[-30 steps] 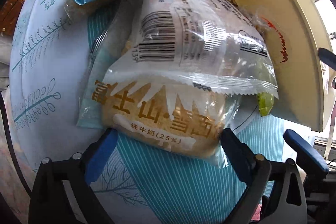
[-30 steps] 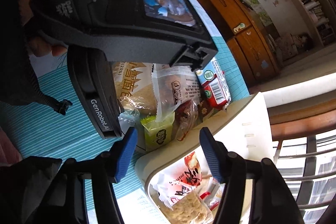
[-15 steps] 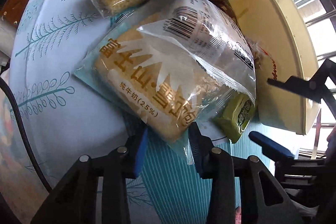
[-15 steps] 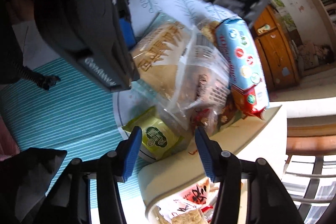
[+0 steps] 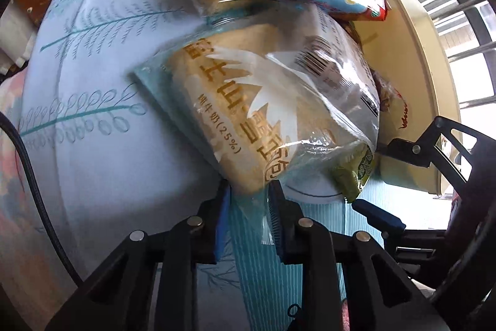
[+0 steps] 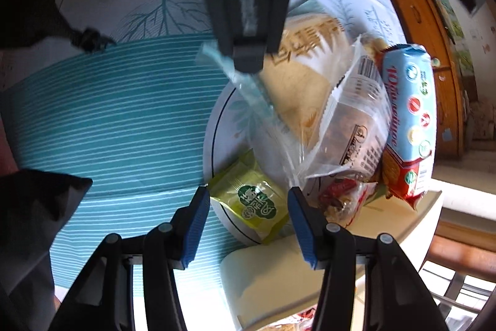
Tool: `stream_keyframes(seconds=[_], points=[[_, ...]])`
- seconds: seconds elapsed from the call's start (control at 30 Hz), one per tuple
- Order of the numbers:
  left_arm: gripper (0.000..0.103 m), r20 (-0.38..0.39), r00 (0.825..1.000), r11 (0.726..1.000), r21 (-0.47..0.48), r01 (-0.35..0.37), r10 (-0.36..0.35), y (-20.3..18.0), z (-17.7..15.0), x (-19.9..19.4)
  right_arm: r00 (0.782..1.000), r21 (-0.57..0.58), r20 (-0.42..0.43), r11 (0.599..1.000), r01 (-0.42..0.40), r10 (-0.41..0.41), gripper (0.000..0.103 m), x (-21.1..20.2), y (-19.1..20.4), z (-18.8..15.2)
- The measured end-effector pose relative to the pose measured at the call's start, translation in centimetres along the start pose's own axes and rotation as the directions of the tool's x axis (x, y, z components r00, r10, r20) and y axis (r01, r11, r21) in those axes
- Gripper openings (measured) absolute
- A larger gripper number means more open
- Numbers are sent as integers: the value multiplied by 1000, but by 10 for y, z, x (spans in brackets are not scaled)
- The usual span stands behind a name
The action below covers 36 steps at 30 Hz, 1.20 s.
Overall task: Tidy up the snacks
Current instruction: 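Grasp the bread pack with the left gripper while the right grasps the green sachet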
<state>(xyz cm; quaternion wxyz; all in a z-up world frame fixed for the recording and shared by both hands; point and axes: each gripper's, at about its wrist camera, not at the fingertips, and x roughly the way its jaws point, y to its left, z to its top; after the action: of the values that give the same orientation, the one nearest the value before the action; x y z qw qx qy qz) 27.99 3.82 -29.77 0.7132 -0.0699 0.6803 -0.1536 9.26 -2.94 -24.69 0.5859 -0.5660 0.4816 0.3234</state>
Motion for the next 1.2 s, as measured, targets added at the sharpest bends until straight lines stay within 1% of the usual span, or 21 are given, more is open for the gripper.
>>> stream_keyframes(seconds=[0.13, 0.27, 0.33, 0.37, 0.4, 0.43, 0.47, 0.5, 0.57, 0.63, 0.7, 0.77, 0.93, 1.0, 1.03, 1.07, 1.1, 1.13, 1.17, 1.2], points=[[19, -8, 1000, 997, -69, 22, -22, 19, -10, -6, 999, -49, -17, 998, -36, 35, 53, 4, 7, 3], [19, 1, 998, 990, -121, 69, -70, 33, -17, -17, 997, -81, -39, 995, -63, 60, 53, 6, 14, 5], [22, 13, 997, 987, -136, 82, -81, 37, -21, -24, 997, -94, -47, 994, -63, 59, 56, 10, 12, 6], [30, 16, 997, 987, -141, 82, -81, 39, -21, -30, 997, -97, -51, 993, -66, 61, 57, 10, 13, 5], [39, 17, 997, 986, -148, 80, -78, 38, -21, -37, 996, -94, -54, 993, -73, 68, 59, 12, 6, 5], [44, 14, 997, 985, -151, 81, -80, 36, -17, -41, 996, -90, -56, 993, -76, 71, 62, 15, 1, 5], [52, 11, 997, 985, -154, 82, -81, 36, -16, -42, 995, -86, -58, 993, -80, 75, 62, 15, -2, 7], [57, 10, 996, 984, -159, 86, -85, 36, -14, -42, 995, -81, -63, 993, -87, 82, 63, 19, -8, 7], [58, 14, 997, 981, -177, 82, -81, 36, -7, -46, 993, -71, -74, 993, -99, 94, 65, 23, -15, 12], [61, 21, 996, 975, -203, 92, -89, 36, -2, -48, 991, -61, -81, 992, -113, 108, 65, 28, -17, 14], [67, 31, 993, 965, -234, 117, -113, 43, 3, -48, 987, -34, -86, 990, -139, 135, 65, 32, -26, 15], [67, 42, 989, 955, -256, 147, -141, 47, 9, -48, 982, -1, -91, 986, -164, 163, 65, 36, -32, 15], [67, 49, 979, 926, -319, 203, -198, 55, 15, -37, 983, 5, -83, 987, -162, 162, 65, 39, -40, 15], [66, 47, 979, 918, -339, 203, -200, 57, 14, -34, 982, 27, -86, 986, -166, 168, 65, 41, -40, 14], [65, 47, 979, 918, -342, 202, -198, 50, 10, -28, 981, 50, -94, 984, -168, 172, 65, 42, -43, 15], [60, 46, 980, 918, -344, 196, -193, 51, 9, -28, 979, 72, -101, 983, -169, 176, 64, 43, -46, 15], [51, 41, 982, 920, -345, 188, -185, 51, 8, -28, 978, 88, -107, 982, -169, 178, 63, 44, -49, 14], [47, 37, 983, 919, -351, 180, -178, 52, 8, -27, 977, 102, -110, 980, -170, 181, 60, 45, -51, 15], [42, 38, 983, 915, -362, 181, -179, 55, 10, -25, 976, 119, -113, 978, -174, 187, 59, 46, -52, 16], [34, 44, 980, 905, -377, 196, -194, 60, 7, -25, 974, 136, -117, 975, -175, 192, 54, 48, -56, 18]])
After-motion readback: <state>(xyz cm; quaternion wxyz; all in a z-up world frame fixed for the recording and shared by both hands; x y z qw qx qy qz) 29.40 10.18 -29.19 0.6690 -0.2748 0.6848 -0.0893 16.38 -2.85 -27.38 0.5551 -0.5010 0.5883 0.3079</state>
